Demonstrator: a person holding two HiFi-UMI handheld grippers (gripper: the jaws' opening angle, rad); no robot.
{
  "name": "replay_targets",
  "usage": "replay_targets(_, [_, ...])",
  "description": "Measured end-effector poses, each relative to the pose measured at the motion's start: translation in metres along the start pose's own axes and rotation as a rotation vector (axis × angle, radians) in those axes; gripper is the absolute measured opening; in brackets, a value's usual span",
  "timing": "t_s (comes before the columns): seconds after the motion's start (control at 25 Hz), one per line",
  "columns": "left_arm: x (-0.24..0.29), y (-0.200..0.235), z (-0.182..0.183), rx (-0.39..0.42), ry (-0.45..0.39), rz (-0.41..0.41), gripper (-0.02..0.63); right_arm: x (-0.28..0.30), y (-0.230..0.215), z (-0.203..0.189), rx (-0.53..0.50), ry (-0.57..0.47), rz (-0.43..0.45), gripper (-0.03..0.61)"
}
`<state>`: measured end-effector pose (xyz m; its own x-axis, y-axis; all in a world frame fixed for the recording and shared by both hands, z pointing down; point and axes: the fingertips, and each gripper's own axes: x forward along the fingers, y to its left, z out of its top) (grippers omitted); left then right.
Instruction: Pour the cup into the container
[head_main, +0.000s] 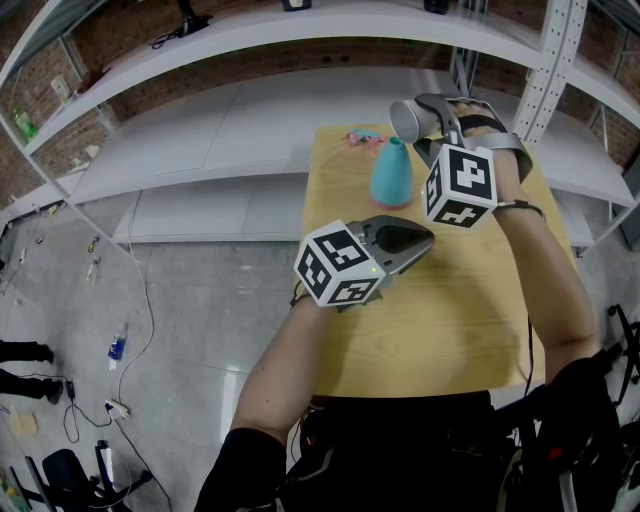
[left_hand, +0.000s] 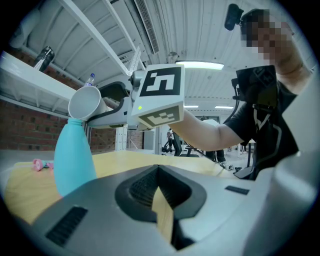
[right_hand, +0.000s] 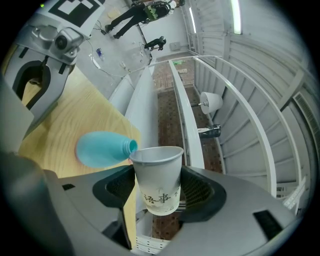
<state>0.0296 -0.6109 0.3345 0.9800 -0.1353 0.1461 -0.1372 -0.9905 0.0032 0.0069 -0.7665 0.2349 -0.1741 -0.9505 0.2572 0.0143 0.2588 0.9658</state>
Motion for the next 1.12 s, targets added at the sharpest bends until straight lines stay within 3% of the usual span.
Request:
replay_targets(0.64, [-0.0015, 0.0009, -0.0003, 0.001, 0.000, -0.002, -0.008, -0.0019, -0.0014, 0.0064, -0.069, -0.020, -0.057, 0.290])
replay_targets(0.88, [-0.0015, 0.0002, -0.0005, 0.001, 0.000, -0.003, -0.008, -0.0037, -0.0014, 0.0061, -0.168, 0.005, -0.098, 0.290])
replay_targets(1.12, [-0.0034, 0.0017, 0.0004, 0.001, 0.000, 0.000, -0.008, -0.0020, -0.0019, 0.0090, -0.146, -0.008, -0.093, 0.290])
